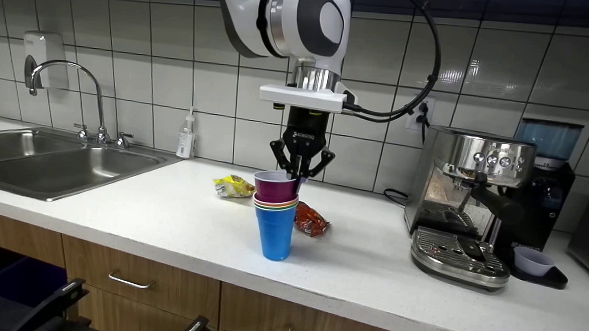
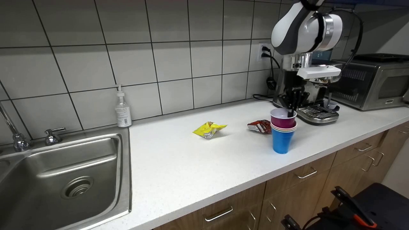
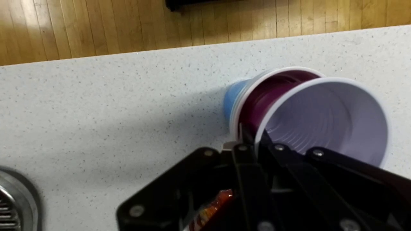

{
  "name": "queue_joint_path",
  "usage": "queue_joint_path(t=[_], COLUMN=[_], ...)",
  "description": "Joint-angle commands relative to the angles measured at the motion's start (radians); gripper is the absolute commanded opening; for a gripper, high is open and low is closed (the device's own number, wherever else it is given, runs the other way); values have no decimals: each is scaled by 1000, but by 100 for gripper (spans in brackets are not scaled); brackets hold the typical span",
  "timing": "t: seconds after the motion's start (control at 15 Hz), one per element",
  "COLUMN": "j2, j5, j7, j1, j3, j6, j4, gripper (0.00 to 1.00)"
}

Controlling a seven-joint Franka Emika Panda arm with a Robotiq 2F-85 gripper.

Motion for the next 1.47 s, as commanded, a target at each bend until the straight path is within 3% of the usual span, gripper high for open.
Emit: queue_joint_path(t=[0.0,0.07,0.13,0.73,0.8,1.4], j2=[25,27,30,16,12,-31], j5=[-2,-1,0,10,11,14], j7=[5,5,5,-8,-10,-22], j1=[-15,-16,-17,-22,-22,-16], j3=[17,18,17,17,17,23], j6=[-48,-52,-57,-75,-75,-70], j4=[43,46,50,61,61,51], gripper=[1,22,31,96,100,100])
